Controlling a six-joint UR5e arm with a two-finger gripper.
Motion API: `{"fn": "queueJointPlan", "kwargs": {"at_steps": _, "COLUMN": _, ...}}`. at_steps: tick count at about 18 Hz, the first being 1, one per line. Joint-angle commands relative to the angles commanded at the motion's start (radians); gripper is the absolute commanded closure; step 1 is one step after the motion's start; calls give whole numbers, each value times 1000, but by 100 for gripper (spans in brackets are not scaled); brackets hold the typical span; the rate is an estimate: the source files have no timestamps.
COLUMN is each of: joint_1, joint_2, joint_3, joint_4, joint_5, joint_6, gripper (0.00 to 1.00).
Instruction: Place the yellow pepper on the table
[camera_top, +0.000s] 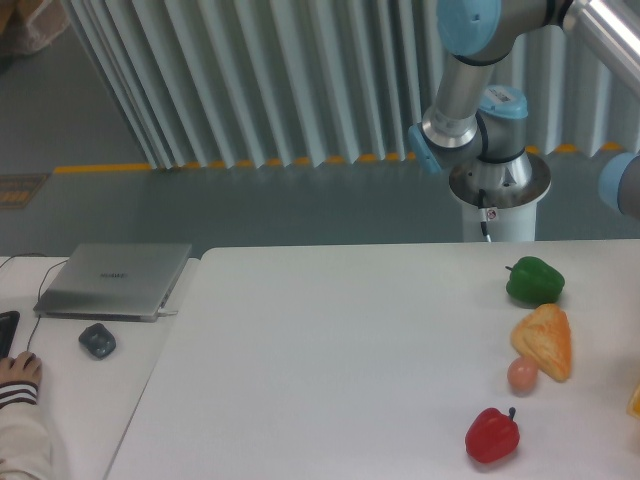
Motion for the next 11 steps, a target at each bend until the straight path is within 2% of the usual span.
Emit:
{"fn": "queueJointPlan", "kwargs": {"at_steps": 3, "joint_1": 2, "joint_2": -15, "joint_3": 0, "joint_4": 34, "joint_5": 2, "joint_6": 0, "gripper": 0}}
{"fn": "queueJointPlan", "kwargs": {"at_steps": 9, "joint_1": 0, "joint_2": -49, "joint_3": 24, "joint_4": 43, "joint_5": 2, "joint_6": -9, "gripper": 0}}
{"fn": "queueJointPlan", "kwargs": {"at_steps": 11, "joint_1": 0, "joint_2": -60, "joint_3": 25, "joint_4": 69, "joint_5": 2, "joint_6": -11, "gripper": 0}}
